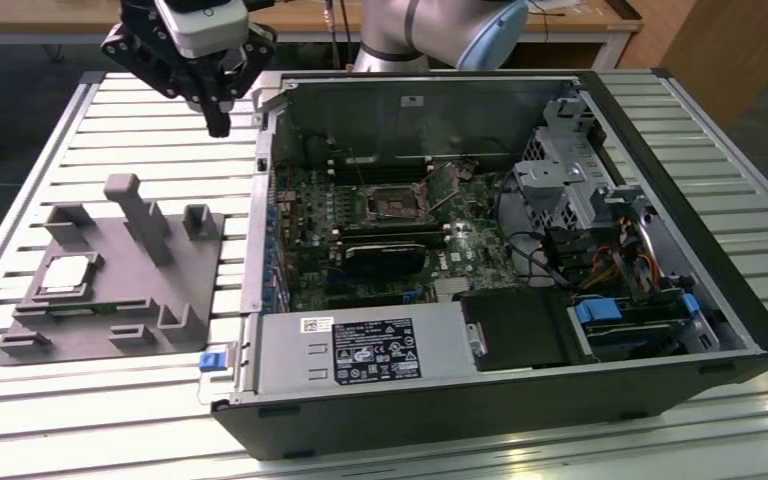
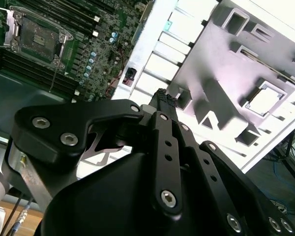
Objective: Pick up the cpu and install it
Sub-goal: 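Reach for the cpu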
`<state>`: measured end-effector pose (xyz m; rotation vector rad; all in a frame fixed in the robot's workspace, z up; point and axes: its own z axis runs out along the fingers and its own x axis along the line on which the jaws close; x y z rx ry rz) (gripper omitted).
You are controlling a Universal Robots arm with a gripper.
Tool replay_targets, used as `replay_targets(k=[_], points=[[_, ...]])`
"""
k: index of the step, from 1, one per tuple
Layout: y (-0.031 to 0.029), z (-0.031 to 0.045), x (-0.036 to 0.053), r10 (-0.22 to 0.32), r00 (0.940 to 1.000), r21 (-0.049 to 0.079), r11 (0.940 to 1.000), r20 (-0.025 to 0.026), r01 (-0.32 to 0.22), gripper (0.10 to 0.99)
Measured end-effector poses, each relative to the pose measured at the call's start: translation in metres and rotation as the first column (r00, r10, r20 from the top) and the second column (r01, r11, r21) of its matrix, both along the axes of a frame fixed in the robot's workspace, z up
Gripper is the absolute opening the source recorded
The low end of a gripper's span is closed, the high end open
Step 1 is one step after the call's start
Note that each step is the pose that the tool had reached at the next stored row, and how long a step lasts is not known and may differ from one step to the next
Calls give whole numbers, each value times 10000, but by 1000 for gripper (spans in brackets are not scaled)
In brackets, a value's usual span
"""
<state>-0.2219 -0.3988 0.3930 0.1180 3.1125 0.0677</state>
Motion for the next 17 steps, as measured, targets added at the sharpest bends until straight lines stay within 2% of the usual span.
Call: replay_targets(k=[17], points=[[0,0,-165,1,10000,0,10000,0,-1,106]])
